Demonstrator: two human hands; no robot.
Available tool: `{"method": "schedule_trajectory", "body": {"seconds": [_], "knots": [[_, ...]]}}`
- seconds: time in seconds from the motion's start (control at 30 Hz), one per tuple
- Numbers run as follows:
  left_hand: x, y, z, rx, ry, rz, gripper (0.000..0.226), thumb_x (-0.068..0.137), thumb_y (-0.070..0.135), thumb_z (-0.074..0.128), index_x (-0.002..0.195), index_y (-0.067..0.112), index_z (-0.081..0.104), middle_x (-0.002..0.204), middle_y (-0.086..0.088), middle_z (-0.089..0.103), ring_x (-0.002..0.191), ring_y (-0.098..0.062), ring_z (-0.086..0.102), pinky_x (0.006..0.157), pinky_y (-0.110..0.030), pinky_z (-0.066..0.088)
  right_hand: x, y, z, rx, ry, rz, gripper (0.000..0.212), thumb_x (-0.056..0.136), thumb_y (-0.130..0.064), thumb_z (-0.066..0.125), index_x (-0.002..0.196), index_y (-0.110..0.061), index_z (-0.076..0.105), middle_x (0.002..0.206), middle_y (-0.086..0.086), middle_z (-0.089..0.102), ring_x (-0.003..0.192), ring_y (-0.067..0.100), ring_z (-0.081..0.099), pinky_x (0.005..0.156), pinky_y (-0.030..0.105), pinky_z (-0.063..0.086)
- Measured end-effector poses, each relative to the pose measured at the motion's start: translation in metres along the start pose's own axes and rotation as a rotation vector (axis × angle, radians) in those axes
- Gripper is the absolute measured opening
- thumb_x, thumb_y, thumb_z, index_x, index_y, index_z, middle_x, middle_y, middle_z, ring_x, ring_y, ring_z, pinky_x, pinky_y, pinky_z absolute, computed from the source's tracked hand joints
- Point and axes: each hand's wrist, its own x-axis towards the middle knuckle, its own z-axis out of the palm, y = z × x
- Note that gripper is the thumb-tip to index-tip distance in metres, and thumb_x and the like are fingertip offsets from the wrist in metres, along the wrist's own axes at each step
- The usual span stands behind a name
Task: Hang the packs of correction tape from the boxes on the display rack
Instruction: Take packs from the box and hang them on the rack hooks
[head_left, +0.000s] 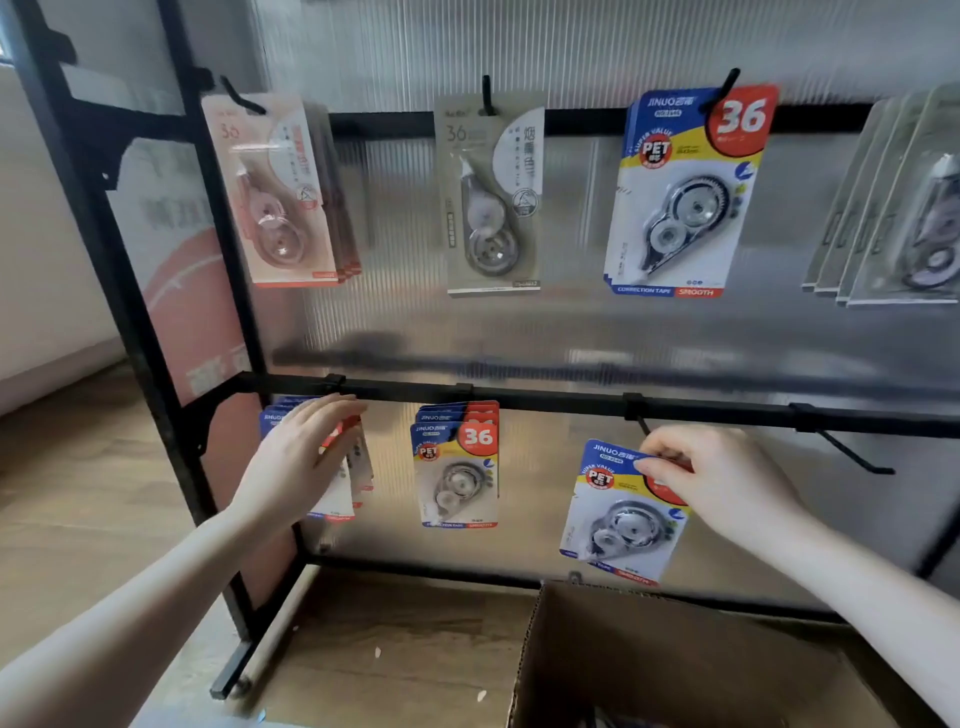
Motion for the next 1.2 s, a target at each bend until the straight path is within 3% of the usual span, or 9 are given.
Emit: {"method": "schedule_trajectory", "body": {"seconds": [0.13, 0.23, 0.5, 0.9, 1.2], "knots": [[0.003, 0.027, 0.011, -0.023, -0.053, 0.049, 0.049, 0.090, 0.042, 0.037, 0.119, 0.010, 0.060, 0.125, -0.009, 0.059, 0.120, -0.026, 0.050, 0.098, -0.036, 0.037, -0.001, 0.018, -0.012, -0.019, 0.008, 0.026, 0.011, 0.088, -0.031, 0.060, 0.082, -0.024, 0.065, 0.079, -0.012, 0.066, 0.073, 0.005, 0.059, 0.059, 0.029, 0.049], [0.004, 0.046, 0.021, 0.000, -0.096, 0.147, 0.059, 0.093, 0.053, 0.029, 0.120, 0.011, 0.059, 0.125, -0.007, 0.059, 0.121, -0.024, 0.050, 0.098, -0.038, 0.040, 0.002, 0.026, -0.014, -0.006, 0.032, 0.011, 0.011, 0.089, -0.029, 0.060, 0.084, -0.022, 0.066, 0.082, -0.011, 0.067, 0.077, 0.009, 0.060, 0.062, 0.034, 0.051], [0.007, 0.093, 0.039, -0.035, -0.147, 0.250, 0.050, 0.095, 0.049, 0.030, 0.122, 0.015, 0.057, 0.125, -0.005, 0.058, 0.117, -0.022, 0.051, 0.094, -0.036, 0.044, 0.014, 0.036, -0.005, -0.016, 0.034, 0.024, 0.014, 0.091, -0.024, 0.055, 0.085, -0.020, 0.067, 0.084, -0.005, 0.067, 0.079, 0.017, 0.058, 0.064, 0.033, 0.047], [0.006, 0.117, 0.062, -0.066, -0.142, 0.239, 0.038, 0.091, 0.033, 0.044, 0.123, 0.017, 0.056, 0.130, -0.006, 0.054, 0.120, -0.025, 0.050, 0.091, -0.029, 0.040, 0.019, 0.041, 0.009, 0.074, 0.018, 0.002, 0.018, 0.093, -0.023, 0.053, 0.091, -0.014, 0.068, 0.091, 0.000, 0.067, 0.085, 0.017, 0.059, 0.071, 0.033, 0.048], [0.001, 0.118, 0.079, -0.095, -0.175, 0.250, 0.049, 0.093, 0.054, 0.026, 0.123, 0.024, 0.051, 0.131, -0.001, 0.051, 0.120, -0.021, 0.048, 0.088, -0.031, 0.045, 0.021, 0.057, 0.011, 0.009, -0.006, -0.023, 0.022, 0.096, -0.021, 0.048, 0.099, -0.015, 0.069, 0.097, 0.001, 0.068, 0.089, 0.020, 0.059, 0.075, 0.035, 0.048]]}}
